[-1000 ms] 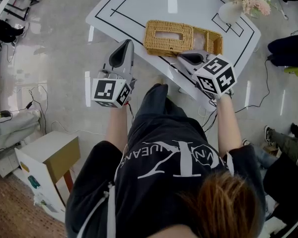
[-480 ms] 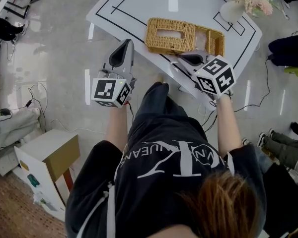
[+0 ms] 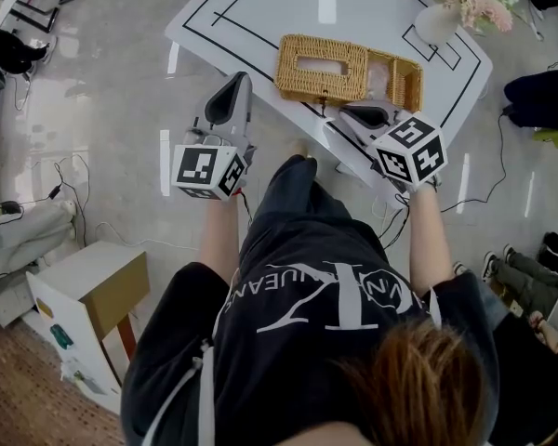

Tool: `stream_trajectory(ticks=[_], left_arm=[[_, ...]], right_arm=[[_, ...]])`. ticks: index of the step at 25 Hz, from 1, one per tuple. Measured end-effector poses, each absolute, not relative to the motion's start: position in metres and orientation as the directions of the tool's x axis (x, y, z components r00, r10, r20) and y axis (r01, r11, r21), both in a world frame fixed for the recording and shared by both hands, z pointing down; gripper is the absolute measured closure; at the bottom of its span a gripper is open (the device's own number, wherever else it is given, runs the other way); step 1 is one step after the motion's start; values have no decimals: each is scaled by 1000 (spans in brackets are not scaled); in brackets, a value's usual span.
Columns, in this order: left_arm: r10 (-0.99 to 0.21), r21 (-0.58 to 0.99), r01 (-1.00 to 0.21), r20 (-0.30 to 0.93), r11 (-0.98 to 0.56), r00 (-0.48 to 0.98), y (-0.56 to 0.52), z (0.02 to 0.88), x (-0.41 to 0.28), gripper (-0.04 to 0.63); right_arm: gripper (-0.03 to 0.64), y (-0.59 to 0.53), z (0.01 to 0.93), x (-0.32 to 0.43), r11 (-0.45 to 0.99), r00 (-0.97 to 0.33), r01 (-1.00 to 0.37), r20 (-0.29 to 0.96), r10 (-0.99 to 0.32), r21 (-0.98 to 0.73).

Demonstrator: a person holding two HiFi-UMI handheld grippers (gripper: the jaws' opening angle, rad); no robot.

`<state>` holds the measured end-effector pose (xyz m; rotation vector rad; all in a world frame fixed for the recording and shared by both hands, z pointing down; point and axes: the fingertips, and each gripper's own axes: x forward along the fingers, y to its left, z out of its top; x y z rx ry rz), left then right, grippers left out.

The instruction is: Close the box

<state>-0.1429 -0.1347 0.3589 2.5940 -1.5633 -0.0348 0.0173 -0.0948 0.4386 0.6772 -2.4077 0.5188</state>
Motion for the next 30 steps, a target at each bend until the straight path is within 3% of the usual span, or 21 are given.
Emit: stream_trajectory(ticks=[12,30], left_arm=[[-876,89,-873,24,-479,482,-139,349,-137,586],[-879,89,-875,-17,-475,476,-145,325,-140,586]], right_arm=[[617,-117,402,47,724,-707,-663,477,-522,-189],[618,-145,336,90,592,-601,-798,198,-774,-107]])
